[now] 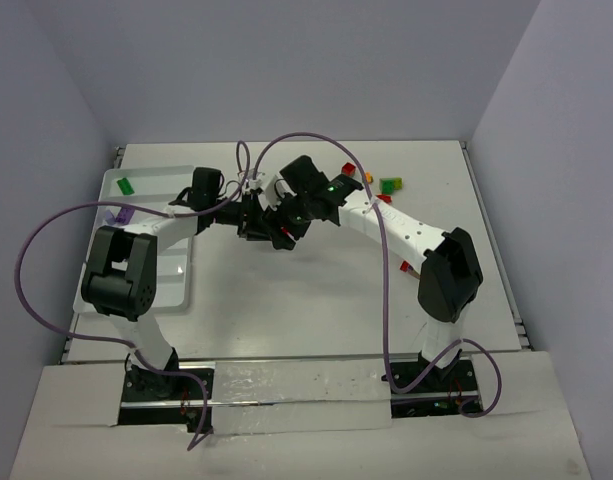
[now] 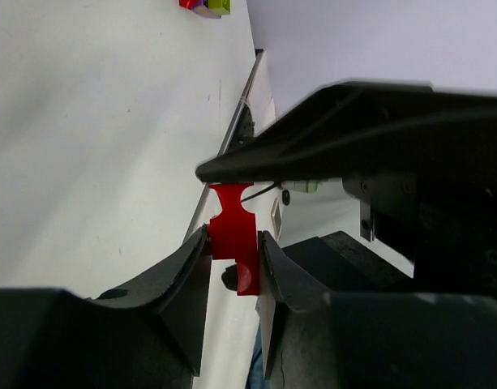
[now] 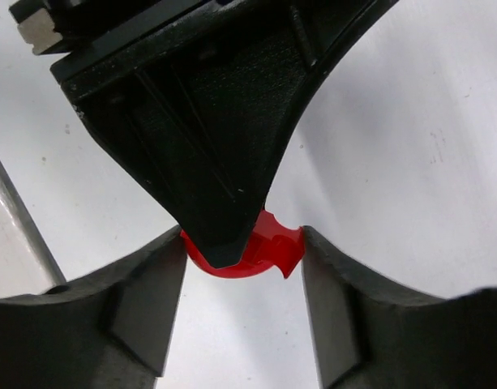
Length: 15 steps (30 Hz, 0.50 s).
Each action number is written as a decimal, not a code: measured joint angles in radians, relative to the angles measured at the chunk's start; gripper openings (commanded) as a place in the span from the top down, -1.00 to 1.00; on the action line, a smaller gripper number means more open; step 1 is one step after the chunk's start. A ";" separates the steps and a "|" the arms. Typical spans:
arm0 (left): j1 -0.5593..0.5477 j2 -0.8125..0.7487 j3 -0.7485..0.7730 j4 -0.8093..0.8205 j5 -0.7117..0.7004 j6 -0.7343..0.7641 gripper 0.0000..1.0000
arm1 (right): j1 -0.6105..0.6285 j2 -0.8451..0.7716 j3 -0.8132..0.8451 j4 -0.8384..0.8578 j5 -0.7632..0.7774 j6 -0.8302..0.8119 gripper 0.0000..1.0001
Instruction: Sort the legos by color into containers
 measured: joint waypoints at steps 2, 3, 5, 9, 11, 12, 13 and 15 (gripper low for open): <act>0.014 -0.004 0.000 -0.035 0.002 0.039 1.00 | 0.000 0.000 0.000 0.000 0.008 0.006 -0.96; 0.029 -0.008 0.000 -0.063 0.001 0.066 1.00 | 0.000 0.000 0.000 0.001 0.011 0.007 -0.99; 0.083 -0.019 0.003 -0.133 -0.008 0.127 1.00 | 0.000 0.000 0.000 0.002 0.016 0.013 -1.00; 0.284 -0.027 0.066 -0.340 -0.080 0.319 1.00 | -0.002 -0.010 -0.007 0.005 0.019 0.023 -1.00; 0.407 -0.027 0.125 -0.451 -0.154 0.423 1.00 | -0.005 -0.020 -0.015 0.008 0.018 0.026 -1.00; 0.462 -0.027 0.154 -0.493 -0.194 0.469 1.00 | -0.006 -0.024 -0.017 0.008 0.018 0.027 -1.00; 0.527 -0.028 0.195 -0.552 -0.250 0.529 1.00 | -0.007 -0.027 -0.017 0.010 0.018 0.027 -1.00; 0.606 -0.028 0.254 -0.626 -0.333 0.610 1.00 | -0.010 -0.028 -0.017 0.012 0.017 0.029 -0.99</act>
